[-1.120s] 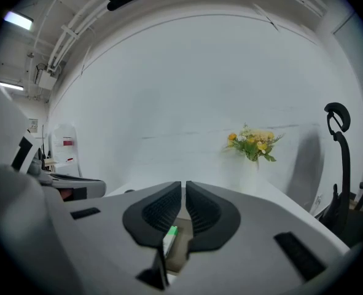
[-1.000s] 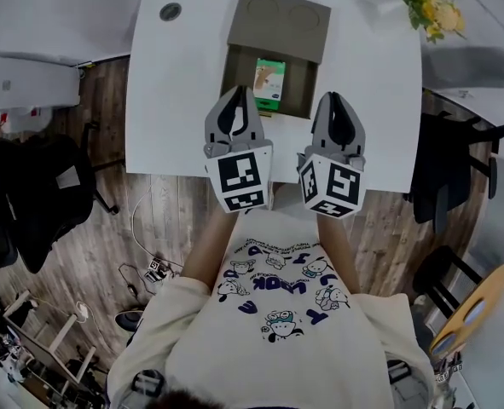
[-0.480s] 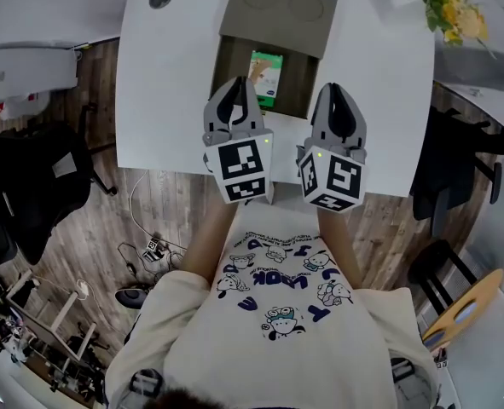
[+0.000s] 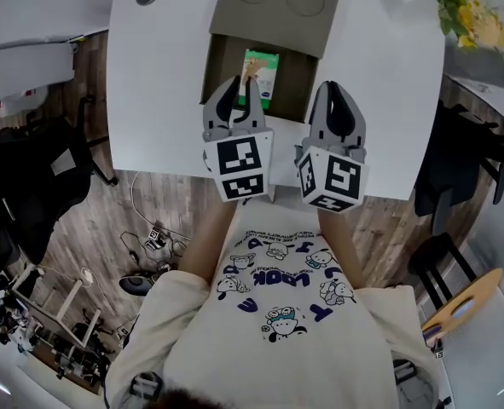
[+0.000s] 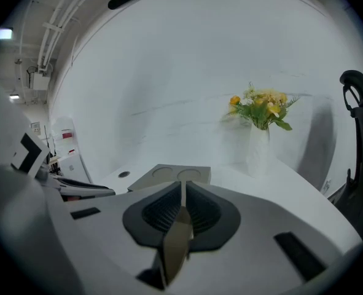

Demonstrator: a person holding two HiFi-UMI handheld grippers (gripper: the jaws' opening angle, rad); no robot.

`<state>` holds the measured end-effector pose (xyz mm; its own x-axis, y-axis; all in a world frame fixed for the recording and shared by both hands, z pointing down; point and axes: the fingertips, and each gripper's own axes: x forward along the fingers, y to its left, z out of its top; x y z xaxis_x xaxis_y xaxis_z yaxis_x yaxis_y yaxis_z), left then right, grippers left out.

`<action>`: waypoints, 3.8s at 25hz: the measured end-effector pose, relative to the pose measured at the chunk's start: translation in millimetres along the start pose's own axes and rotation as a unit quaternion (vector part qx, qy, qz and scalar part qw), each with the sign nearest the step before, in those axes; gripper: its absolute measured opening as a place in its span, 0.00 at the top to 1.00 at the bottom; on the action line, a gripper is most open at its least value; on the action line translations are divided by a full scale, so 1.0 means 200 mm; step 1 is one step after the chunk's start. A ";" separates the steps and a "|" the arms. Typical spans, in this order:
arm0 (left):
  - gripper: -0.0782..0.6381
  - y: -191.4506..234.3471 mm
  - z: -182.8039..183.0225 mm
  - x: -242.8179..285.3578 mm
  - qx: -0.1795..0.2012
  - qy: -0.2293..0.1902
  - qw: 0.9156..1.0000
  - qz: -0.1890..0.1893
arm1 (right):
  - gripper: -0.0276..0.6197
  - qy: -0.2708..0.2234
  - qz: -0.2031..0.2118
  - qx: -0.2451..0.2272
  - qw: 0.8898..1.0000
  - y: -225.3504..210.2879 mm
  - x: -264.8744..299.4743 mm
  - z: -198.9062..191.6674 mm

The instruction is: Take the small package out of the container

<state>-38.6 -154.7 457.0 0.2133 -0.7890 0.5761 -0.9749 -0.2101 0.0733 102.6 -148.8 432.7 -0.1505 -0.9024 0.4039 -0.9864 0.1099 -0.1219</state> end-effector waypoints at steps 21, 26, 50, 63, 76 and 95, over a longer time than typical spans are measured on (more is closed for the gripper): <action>0.54 -0.08 -0.14 0.19 -0.007 0.089 0.996 -0.033 | 0.90 0.053 0.012 0.029 0.998 -0.07 0.14 -0.14; 0.52 -0.10 -0.16 0.22 0.009 0.107 0.993 -0.040 | 0.90 0.062 0.016 0.034 0.997 -0.07 0.17 -0.16; 0.44 -0.07 -0.36 0.36 0.007 0.253 0.966 -0.044 | 0.90 0.102 0.013 0.063 0.993 -0.15 0.25 -0.28; 0.44 -0.07 -0.43 0.40 0.007 0.296 0.954 -0.041 | 0.90 0.117 0.010 0.075 0.990 -0.16 0.26 -0.33; 0.44 -0.06 -0.44 0.40 0.005 0.329 0.944 -0.029 | 0.90 0.123 0.005 0.087 0.989 -0.17 0.26 -0.34; 0.43 -0.06 -0.36 0.37 0.014 0.298 0.954 -0.032 | 0.90 0.111 0.002 0.091 0.990 -0.15 0.22 -0.31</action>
<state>-15.5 -168.7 558.1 0.1908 -0.3075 0.9322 -0.9572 -0.2688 0.1072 121.9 -165.9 509.6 -0.1855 -0.7855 0.5904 -0.9606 0.0184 -0.2774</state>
